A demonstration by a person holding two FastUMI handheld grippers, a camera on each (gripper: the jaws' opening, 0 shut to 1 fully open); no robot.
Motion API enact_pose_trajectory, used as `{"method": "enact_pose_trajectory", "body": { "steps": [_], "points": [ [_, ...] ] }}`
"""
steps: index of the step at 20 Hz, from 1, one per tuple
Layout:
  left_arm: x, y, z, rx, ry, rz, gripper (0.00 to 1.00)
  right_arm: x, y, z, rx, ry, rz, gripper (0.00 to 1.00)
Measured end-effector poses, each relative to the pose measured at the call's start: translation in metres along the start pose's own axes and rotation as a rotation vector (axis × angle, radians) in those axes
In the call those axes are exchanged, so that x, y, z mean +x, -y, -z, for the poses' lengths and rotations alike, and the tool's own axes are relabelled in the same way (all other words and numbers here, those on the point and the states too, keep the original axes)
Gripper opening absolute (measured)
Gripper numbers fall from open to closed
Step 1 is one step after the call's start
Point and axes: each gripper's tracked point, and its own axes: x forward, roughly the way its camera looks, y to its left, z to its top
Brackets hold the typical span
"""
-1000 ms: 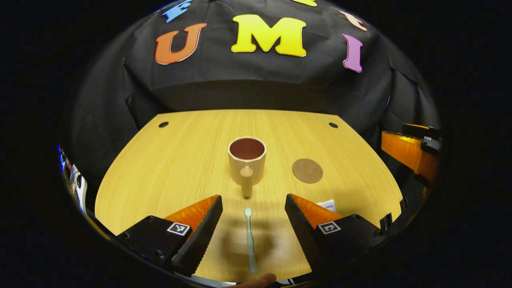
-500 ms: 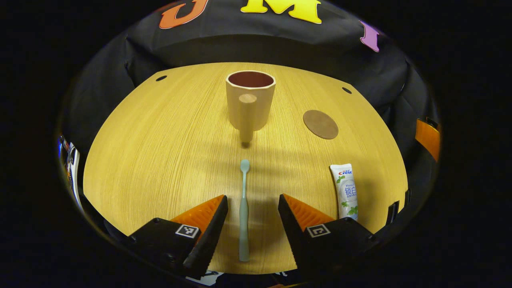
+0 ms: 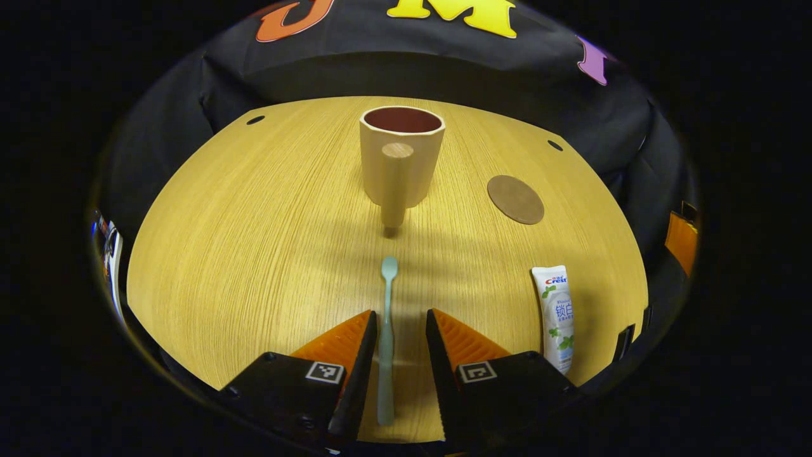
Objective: Put the toothbrush and toothpaste on the desktop into the cup, then pick up the cup and place it on the coaster on the desktop.
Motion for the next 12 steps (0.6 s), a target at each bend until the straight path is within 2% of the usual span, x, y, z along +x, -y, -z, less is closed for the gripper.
{"method": "enact_pose_trajectory", "body": {
  "steps": [1, 2, 3, 4, 5, 6, 7, 10, 12],
  "points": [
    [0.002, -0.003, 0.0, 0.001, -0.004, -0.011, 0.48, 0.0, 0.0, 0.0, -0.001, -0.003, -0.002, 0.97],
    [0.002, -0.006, 0.002, 0.005, -0.012, -0.025, 0.48, 0.001, 0.0, 0.002, -0.002, -0.007, -0.004, 0.98],
    [0.003, -0.01, 0.005, 0.012, -0.03, -0.042, 0.38, 0.001, 0.001, 0.003, -0.003, -0.012, -0.005, 0.98],
    [0.005, -0.012, 0.008, 0.015, -0.05, -0.05, 0.34, 0.001, 0.001, 0.005, -0.003, -0.018, -0.007, 0.98],
    [0.005, -0.012, 0.007, 0.016, -0.049, -0.053, 0.39, 0.002, 0.001, 0.006, -0.001, -0.024, -0.01, 0.98],
    [0.005, -0.01, 0.005, 0.015, -0.046, -0.044, 0.3, 0.002, 0.001, 0.009, 0.001, -0.029, -0.012, 0.95],
    [0.005, -0.006, 0.006, 0.018, -0.051, -0.03, 0.29, 0.001, 0.001, 0.01, 0.002, -0.035, -0.013, 0.98],
    [0.004, -0.009, 0.007, 0.034, -0.069, -0.027, 0.17, 0.003, -0.002, 0.015, 0.008, -0.053, -0.028, 0.95],
    [0.004, -0.009, 0.006, 0.026, -0.075, -0.013, 0.12, 0.005, -0.008, 0.021, 0.022, -0.076, -0.047, 0.98]
  ]
}}
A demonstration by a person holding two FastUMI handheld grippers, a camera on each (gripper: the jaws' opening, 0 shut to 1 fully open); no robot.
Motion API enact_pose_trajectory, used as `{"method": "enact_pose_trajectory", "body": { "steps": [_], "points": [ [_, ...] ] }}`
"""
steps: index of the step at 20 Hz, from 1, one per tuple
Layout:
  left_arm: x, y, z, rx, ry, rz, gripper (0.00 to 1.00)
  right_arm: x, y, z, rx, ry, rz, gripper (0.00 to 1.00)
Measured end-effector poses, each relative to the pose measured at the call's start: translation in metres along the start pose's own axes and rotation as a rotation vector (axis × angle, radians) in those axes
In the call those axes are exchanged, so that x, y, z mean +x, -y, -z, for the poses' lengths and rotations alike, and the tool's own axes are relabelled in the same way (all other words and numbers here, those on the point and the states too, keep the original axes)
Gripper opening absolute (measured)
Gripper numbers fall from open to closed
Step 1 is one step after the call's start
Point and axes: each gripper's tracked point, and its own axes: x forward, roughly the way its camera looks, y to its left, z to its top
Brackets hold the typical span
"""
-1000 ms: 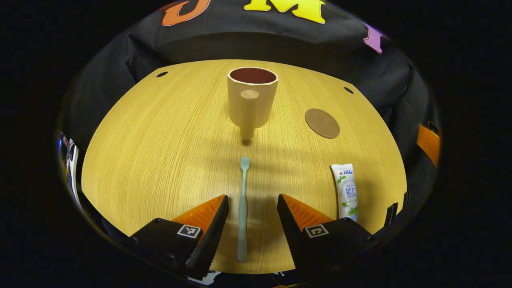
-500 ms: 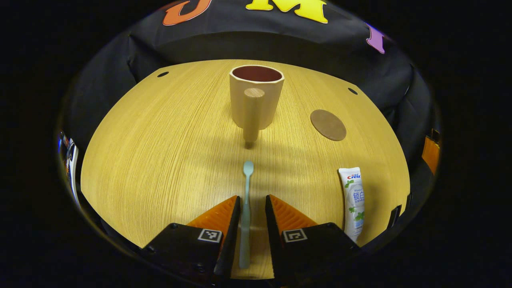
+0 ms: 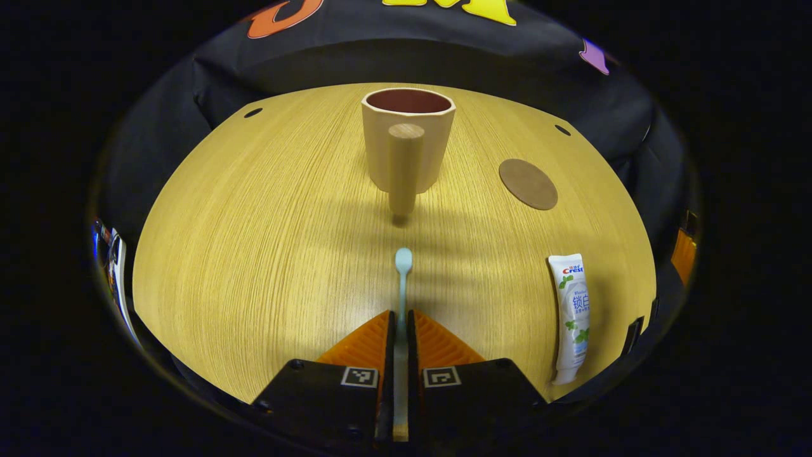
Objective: Put the toothbrush and toothpaste on the desktop into the cup, then pick up the cup and place it on the coaster on the desktop.
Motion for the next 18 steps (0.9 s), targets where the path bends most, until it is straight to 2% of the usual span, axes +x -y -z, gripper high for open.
{"method": "enact_pose_trajectory", "body": {
  "steps": [1, 2, 7, 8, 10, 12, 14, 18],
  "points": [
    [0.0, 0.0, 0.0, -0.009, -0.003, 0.007, 0.17, 0.004, -0.003, 0.003, 0.012, -0.018, -0.013, 0.95],
    [-0.002, 0.0, 0.0, -0.021, -0.007, 0.02, 0.1, 0.007, -0.007, 0.01, 0.026, -0.04, -0.028, 0.95],
    [-0.019, -0.008, -0.002, -0.031, 0.039, 0.036, 0.08, 0.024, -0.024, 0.047, 0.012, -0.164, -0.061, 0.92],
    [-0.025, -0.01, -0.002, -0.027, 0.049, 0.033, 0.08, 0.025, -0.027, 0.055, 0.01, -0.19, -0.069, 0.95],
    [-0.036, -0.013, -0.004, -0.038, 0.088, 0.028, 0.08, 0.033, -0.028, 0.07, -0.016, -0.248, -0.053, 0.97],
    [-0.045, -0.017, -0.008, -0.029, 0.129, 0.014, 0.08, 0.041, -0.041, 0.083, -0.009, -0.288, -0.081, 0.93],
    [-0.058, -0.022, -0.016, -0.007, 0.181, 0.003, 0.08, 0.045, -0.048, 0.094, 0.002, -0.333, -0.096, 0.98],
    [-0.088, -0.023, -0.041, 0.004, 0.28, 0.008, 0.08, 0.053, -0.059, 0.112, 0.039, -0.407, -0.122, 0.92]
  ]
}}
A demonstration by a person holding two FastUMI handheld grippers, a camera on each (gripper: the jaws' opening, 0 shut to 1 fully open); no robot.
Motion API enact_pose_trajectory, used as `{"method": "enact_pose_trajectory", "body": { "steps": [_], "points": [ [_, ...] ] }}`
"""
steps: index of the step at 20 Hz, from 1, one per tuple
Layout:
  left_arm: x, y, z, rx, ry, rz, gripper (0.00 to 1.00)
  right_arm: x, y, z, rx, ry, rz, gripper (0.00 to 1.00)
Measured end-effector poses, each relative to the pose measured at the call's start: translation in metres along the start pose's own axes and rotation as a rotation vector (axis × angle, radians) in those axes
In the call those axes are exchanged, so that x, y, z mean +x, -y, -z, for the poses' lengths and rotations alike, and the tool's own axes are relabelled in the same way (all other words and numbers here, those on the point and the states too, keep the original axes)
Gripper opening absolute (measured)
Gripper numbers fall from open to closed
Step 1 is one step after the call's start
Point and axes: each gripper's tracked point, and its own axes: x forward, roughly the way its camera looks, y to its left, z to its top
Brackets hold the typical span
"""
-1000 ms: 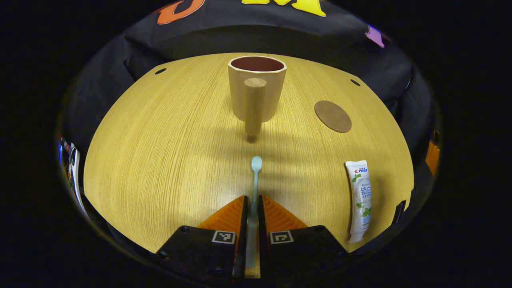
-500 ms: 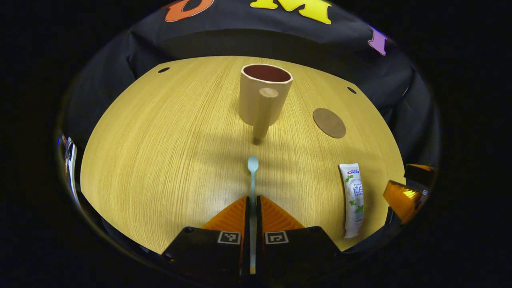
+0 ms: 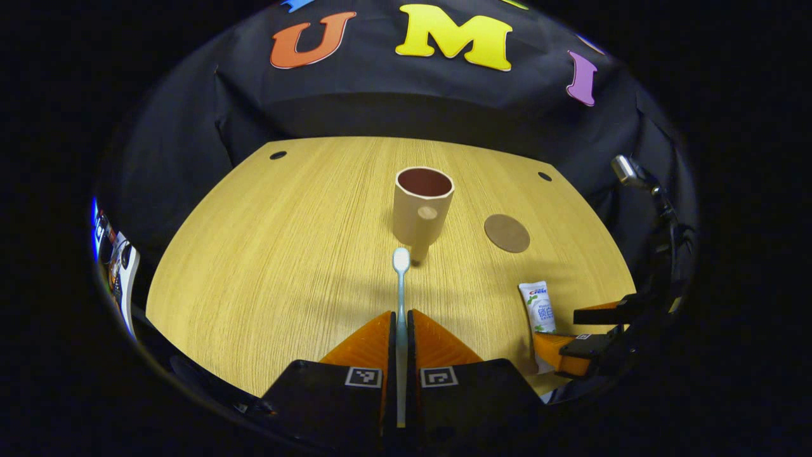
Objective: Put the toothbrush and toothpaste on the desktop into the cup, then pick up the cup and place it on the coaster on the desktop.
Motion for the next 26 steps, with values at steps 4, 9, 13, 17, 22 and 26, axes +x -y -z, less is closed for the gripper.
{"method": "enact_pose_trajectory", "body": {
  "steps": [4, 9, 13, 17, 22, 26],
  "points": [
    [-0.021, 0.012, -0.045, 0.012, 0.156, 0.079, 0.08, 0.01, -0.008, 0.008, 0.056, -0.059, -0.048, 0.77],
    [-0.041, 0.01, -0.077, 0.025, 0.255, 0.071, 0.08, 0.015, -0.01, 0.011, 0.071, -0.101, -0.072, 0.49],
    [-0.052, 0.009, -0.11, 0.048, 0.322, 0.074, 0.08, 0.017, -0.01, 0.007, 0.051, -0.09, -0.095, 0.43],
    [-0.045, 0.003, -0.152, 0.064, 0.398, 0.068, 0.08, 0.012, -0.009, 0.0, 0.071, -0.06, -0.107, 0.35],
    [-0.032, 0.01, -0.207, 0.071, 0.484, 0.1, 0.08, -0.022, 0.005, -0.031, 0.12, 0.022, -0.089, 0.35],
    [-0.008, 0.027, -0.235, 0.056, 0.551, 0.179, 0.08, -0.066, 0.013, -0.073, 0.179, 0.171, -0.127, 0.35]
  ]
}}
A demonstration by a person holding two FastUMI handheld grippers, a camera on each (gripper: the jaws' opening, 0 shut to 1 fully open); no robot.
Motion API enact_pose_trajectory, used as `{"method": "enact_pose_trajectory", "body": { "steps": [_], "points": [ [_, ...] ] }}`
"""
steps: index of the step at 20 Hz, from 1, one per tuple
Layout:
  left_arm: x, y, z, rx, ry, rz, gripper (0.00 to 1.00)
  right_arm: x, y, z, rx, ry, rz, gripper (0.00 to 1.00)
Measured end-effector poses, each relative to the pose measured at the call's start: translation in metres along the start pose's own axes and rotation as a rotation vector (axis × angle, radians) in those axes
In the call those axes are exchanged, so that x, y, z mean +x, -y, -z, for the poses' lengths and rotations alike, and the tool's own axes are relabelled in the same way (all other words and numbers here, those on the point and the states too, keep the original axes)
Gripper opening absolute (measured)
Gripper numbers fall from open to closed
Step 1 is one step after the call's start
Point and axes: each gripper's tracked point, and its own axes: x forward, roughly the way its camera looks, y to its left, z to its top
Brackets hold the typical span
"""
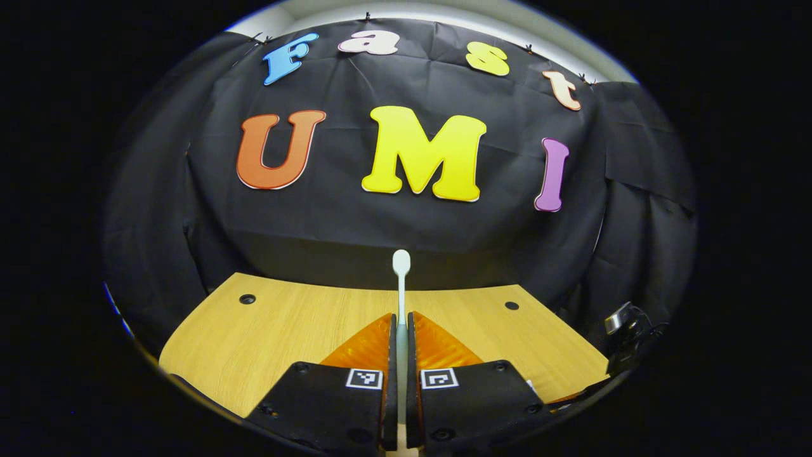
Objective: Put the toothbrush and toothpaste on the desktop into the cup, then pick up the cup and place it on the coaster on the desktop.
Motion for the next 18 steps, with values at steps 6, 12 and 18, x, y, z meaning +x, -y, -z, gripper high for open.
{"method": "enact_pose_trajectory", "body": {
  "steps": [6, 12, 18],
  "points": [
    [0.051, -0.005, 0.023, 0.029, 0.052, -0.017, 0.08, -0.063, 0.0, -0.054, 0.08, 0.202, -0.011, 0.35],
    [0.083, -0.009, 0.069, -0.027, -0.019, -0.039, 0.08, -0.068, 0.01, -0.033, 0.137, 0.156, 0.101, 0.35],
    [0.092, -0.005, 0.098, -0.034, -0.101, -0.034, 0.09, -0.062, 0.035, -0.023, 0.194, 0.119, 0.152, 0.35]
  ]
}}
